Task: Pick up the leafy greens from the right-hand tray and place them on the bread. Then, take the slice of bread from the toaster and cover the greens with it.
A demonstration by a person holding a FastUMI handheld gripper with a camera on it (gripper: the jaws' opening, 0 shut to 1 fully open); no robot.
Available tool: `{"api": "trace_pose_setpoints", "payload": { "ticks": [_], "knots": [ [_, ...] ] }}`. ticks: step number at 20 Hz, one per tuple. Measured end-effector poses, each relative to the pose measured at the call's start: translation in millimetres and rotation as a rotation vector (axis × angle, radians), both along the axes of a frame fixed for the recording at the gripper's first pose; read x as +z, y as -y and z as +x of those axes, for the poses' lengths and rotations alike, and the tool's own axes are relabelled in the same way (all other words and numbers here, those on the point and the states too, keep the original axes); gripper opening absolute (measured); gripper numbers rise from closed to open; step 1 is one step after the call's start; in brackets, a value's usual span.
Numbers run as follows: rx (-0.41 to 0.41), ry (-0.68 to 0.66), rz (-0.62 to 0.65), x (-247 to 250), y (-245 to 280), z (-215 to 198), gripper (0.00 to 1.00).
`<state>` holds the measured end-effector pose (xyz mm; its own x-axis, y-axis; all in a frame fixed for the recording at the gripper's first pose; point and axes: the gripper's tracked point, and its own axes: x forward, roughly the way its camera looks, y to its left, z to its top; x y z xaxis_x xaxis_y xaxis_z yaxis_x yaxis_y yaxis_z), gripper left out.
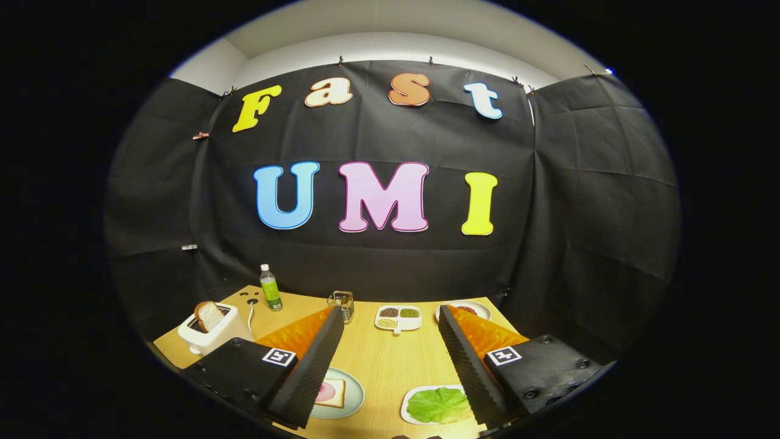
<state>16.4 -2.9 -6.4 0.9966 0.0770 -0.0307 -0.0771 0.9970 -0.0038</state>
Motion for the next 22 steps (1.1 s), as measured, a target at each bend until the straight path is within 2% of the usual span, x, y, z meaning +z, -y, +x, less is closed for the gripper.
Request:
{"api": "trace_pose_setpoints", "payload": {
  "ticks": [7,11,22],
  "knots": [
    [0.037,-0.013,-0.005,-5,7,7,0.98],
    [0.032,-0.033,-0.002,-16,22,12,0.97],
    [0.011,-0.338,-0.024,-134,82,19,0.98]
  ]
}}
